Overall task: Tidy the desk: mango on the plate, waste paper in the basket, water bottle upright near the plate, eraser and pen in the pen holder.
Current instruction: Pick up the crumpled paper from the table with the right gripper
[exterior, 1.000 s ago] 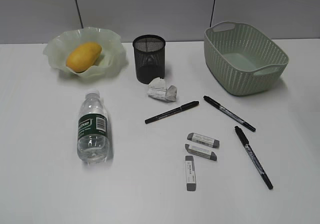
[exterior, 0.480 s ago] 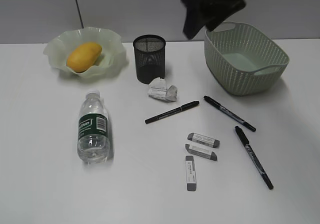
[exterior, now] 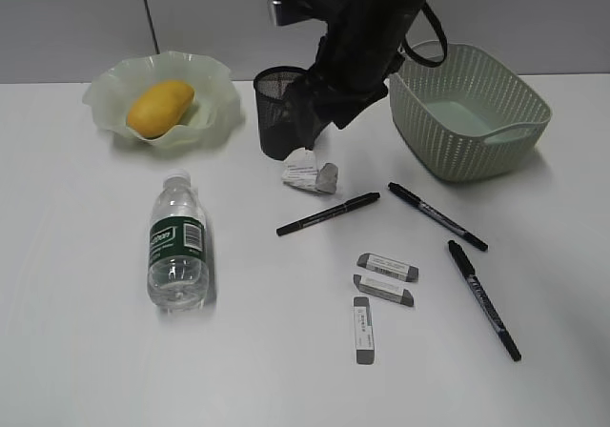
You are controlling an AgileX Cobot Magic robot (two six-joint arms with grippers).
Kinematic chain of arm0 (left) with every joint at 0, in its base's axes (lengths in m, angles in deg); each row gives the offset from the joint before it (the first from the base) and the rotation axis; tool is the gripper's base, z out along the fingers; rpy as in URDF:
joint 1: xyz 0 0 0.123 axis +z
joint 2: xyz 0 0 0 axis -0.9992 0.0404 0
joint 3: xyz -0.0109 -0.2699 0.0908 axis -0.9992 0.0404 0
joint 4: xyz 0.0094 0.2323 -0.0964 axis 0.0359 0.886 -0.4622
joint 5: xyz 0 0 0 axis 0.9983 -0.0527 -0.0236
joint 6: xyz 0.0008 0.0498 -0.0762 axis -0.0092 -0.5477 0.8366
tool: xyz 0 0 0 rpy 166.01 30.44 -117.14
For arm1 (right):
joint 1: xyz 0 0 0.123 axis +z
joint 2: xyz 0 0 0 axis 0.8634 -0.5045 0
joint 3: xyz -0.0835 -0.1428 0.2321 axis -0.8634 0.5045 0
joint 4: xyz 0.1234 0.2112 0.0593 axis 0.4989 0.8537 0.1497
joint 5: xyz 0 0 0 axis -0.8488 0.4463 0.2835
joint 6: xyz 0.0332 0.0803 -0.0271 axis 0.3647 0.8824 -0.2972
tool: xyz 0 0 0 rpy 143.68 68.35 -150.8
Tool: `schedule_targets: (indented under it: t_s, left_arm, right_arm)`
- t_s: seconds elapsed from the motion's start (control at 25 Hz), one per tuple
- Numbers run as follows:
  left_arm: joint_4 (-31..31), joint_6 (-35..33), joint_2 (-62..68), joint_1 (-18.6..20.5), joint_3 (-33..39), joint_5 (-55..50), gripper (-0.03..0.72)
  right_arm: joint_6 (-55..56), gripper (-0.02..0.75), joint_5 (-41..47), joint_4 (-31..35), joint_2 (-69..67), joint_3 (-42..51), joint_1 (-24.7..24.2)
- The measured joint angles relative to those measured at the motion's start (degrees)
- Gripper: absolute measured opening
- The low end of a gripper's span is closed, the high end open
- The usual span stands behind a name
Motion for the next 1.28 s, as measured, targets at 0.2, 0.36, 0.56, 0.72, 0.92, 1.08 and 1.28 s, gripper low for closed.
schedule_targets:
  t_s: [0.2,0.36,0.56,0.72,0.92,1.08,1.28]
  left_arm:
    - [0.0,0.0,0.0,0.0,0.0,0.0,0.438]
    - [0.0,0.0,0.0,0.0,0.0,0.0,0.438]
    - [0.0,0.0,0.0,0.0,0.0,0.0,0.438]
    - [0.0,0.0,0.0,0.0,0.0,0.0,0.438]
    - [0.0,0.0,0.0,0.0,0.0,0.0,0.438]
    - [0.0,0.0,0.0,0.0,0.0,0.0,0.438]
    - [0.0,0.0,0.0,0.0,0.0,0.0,0.438]
  right_arm:
    - [-5.1,0.466,-1.2,-2.6,-2.7,-0.1,0.0]
    - [-10.4,0.466,-3.2,-4.0,-3.5,-0.1,0.0]
    - [-13.1,0.466,-4.2,-5.0,-4.9,-0.1,0.0]
    - [-14.3,0.466,-4.3,-5.1,-6.5,-0.1,0.0]
    - [-14.7,0.466,-4.5,-5.2,-7.5,-0.1,0.0]
    - [-14.7,0.466,-5.5,-5.6,-7.7,-0.1,0.0]
    - [-14.7,0.454,-6.9,-6.3,-8.0,-0.1,0.0]
